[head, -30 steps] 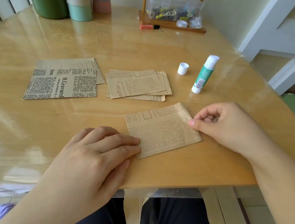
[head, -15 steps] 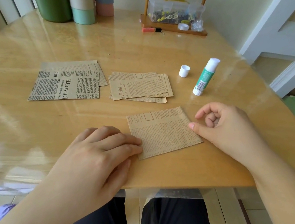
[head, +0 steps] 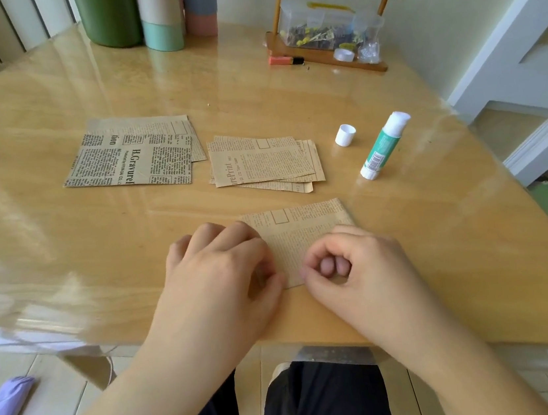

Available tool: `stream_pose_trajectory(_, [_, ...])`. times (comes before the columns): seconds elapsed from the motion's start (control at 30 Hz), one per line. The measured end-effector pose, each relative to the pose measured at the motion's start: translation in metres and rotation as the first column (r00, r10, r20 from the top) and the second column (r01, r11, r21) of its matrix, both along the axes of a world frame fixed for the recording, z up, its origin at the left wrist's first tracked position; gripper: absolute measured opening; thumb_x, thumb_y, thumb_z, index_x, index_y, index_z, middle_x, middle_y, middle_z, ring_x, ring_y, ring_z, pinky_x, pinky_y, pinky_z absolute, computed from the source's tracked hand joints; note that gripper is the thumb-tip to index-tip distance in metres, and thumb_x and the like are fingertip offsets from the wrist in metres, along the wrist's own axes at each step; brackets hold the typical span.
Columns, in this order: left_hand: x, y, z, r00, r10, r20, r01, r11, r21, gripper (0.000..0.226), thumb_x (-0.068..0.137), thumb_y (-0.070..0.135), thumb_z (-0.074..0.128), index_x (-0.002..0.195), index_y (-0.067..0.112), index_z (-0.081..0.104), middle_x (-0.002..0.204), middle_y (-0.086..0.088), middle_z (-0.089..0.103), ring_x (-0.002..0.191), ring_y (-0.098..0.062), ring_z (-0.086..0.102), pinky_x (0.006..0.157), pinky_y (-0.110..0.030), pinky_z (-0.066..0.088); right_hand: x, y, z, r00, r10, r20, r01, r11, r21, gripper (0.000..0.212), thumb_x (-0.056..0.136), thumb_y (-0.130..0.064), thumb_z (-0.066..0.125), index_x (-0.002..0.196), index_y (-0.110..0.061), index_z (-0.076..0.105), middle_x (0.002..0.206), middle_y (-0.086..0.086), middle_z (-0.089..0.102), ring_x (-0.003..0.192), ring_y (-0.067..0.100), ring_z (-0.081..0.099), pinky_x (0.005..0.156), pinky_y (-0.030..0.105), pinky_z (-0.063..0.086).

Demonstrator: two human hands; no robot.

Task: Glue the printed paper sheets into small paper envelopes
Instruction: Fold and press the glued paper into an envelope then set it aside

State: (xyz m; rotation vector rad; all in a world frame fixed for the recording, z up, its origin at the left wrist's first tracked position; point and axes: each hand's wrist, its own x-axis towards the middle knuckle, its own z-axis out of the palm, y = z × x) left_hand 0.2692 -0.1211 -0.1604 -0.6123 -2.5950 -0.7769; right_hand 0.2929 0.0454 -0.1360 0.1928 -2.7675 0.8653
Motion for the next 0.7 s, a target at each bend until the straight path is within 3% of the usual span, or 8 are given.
stream_pose_trajectory(0.27, [-0.001,-0.002,-0.004,1.0,-0.015,-0.021,0.015,1.0,0.001,0.021,0.073,0.046,0.047,0.065,0.028,0.054,0.079,0.016,0.051,0.08,-0.013,0.042,0.078,-0.034,0.033,0.003,0.043,0.009,0.981,-0.189,0.037,0.187,0.982,0.032,0.021,0.07,-0.006,0.072,0.057,-0.02,0.064,0.057,-0.008,0.045,0.058,0.004,0.045,0.053,0.008,0.035])
stream_pose_trajectory(0.43, [-0.001,-0.001,-0.003,1.0,-0.011,-0.024,0.011,1.0,-0.004,0.022,0.073,0.046,0.046,0.064,0.028,0.054,0.078,0.016,0.051,0.079,-0.014,0.043,0.079,-0.036,0.034,0.001,0.05,0.01,0.973,-0.223,0.057,0.219,0.973,0.068,0.021,0.07,-0.007,0.072,0.056,-0.02,0.063,0.059,-0.006,0.05,0.059,0.004,0.046,0.053,0.009,0.036])
stream_pose_trajectory(0.5, [-0.001,0.0,-0.003,1.0,0.0,-0.028,0.0,1.0,-0.013,0.022,0.073,0.045,0.045,0.062,0.028,0.054,0.077,0.016,0.051,0.079,-0.014,0.044,0.08,-0.037,0.033,0.0,0.047,0.012,0.978,-0.207,0.032,0.203,0.974,0.102,0.02,0.071,-0.009,0.072,0.057,-0.02,0.063,0.06,-0.006,0.051,0.061,0.005,0.047,0.054,0.009,0.037])
stream_pose_trajectory(0.63, [-0.002,0.006,-0.001,0.998,0.043,-0.04,-0.045,0.998,-0.046,0.016,0.068,0.036,0.05,0.056,0.028,0.056,0.068,0.014,0.052,0.073,-0.017,0.048,0.079,-0.033,0.021,-0.003,0.024,0.017,0.998,-0.057,0.039,0.056,0.998,0.019,0.014,0.073,-0.011,0.072,0.063,-0.02,0.067,0.061,-0.01,0.051,0.063,0.006,0.049,0.057,0.01,0.039])
stream_pose_trajectory(0.7, [-0.003,0.011,0.0,0.998,0.043,-0.045,-0.046,0.997,-0.061,0.019,0.068,0.032,0.045,0.054,0.027,0.057,0.062,0.013,0.051,0.064,-0.018,0.049,0.073,-0.034,0.026,-0.007,0.01,0.015,0.998,0.03,0.055,-0.031,0.999,0.017,0.012,0.074,-0.011,0.072,0.066,-0.018,0.068,0.062,-0.011,0.051,0.065,0.007,0.049,0.058,0.011,0.039])
